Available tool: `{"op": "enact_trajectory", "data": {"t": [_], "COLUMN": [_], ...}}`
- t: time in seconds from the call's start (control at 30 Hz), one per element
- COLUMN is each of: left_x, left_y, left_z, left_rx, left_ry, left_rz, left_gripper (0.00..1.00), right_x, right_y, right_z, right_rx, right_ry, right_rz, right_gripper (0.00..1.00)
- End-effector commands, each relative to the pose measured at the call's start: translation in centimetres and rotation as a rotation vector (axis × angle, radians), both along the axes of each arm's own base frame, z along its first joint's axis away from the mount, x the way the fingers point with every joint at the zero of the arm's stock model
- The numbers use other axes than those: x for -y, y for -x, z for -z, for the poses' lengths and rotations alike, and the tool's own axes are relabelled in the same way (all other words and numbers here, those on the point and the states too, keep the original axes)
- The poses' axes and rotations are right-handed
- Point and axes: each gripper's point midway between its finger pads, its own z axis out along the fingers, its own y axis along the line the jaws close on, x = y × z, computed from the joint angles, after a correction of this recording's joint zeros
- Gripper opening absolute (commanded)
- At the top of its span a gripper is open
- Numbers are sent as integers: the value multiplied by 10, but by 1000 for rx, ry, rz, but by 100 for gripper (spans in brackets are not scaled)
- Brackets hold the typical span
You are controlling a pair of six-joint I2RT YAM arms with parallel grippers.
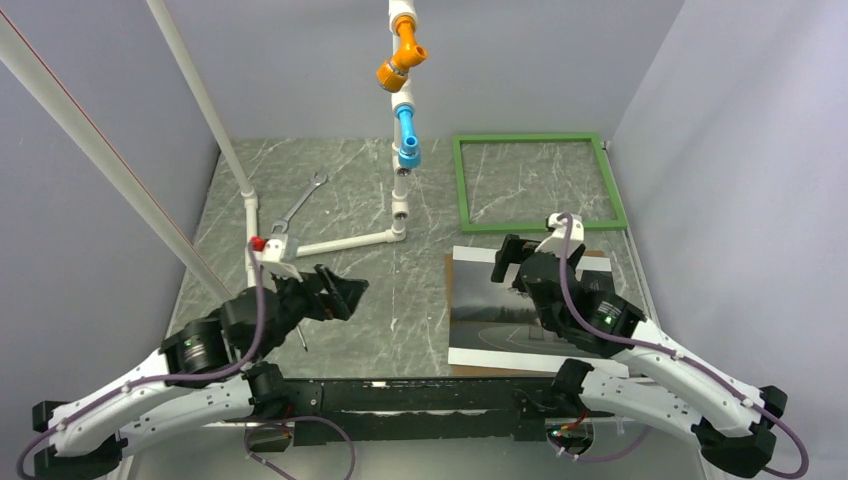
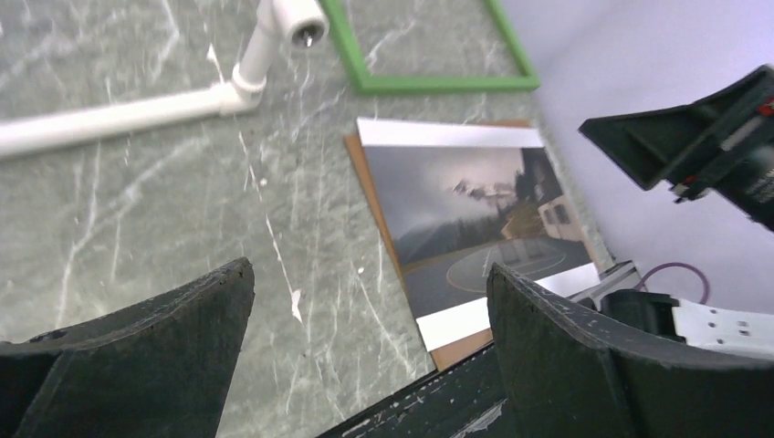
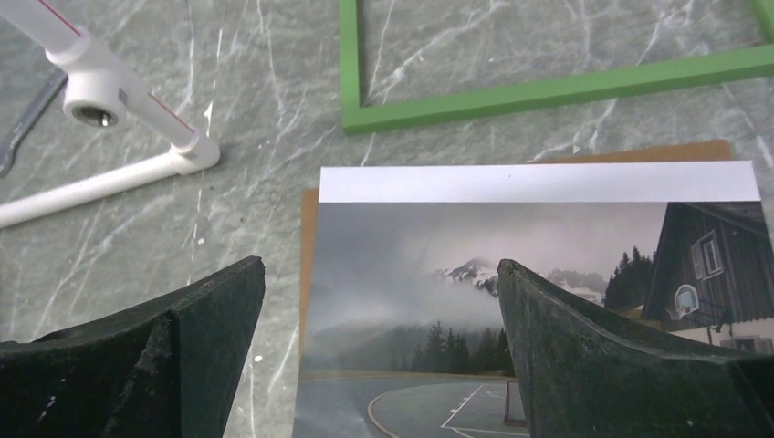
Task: Take the photo out of the frame
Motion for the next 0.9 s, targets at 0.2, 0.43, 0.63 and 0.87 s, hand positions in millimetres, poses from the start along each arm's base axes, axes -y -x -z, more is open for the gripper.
{"op": "enact_trajectory", "data": {"t": [0.2, 0.43, 0.63, 0.87], "left_x": [-30, -24, -23, -24], "left_y": [-6, -14, -14, -7], "left_z": [-62, -82, -86, -87], "left_rx": [213, 210, 204, 187], "left_ry": [-83, -136, -96, -40], "left_rz": [-19, -36, -42, -26], "left_gripper": [99, 99, 99, 99], "right_x": [8, 8, 7, 7], "right_y": [-3, -6, -4, 0], "right_z": [-31, -41, -50, -47], "right_rx": [115, 139, 175, 175], "right_ry": [-9, -2, -45, -53], "right_rz": [-18, -8, -33, -55], "right_gripper": [100, 100, 100, 100]}}
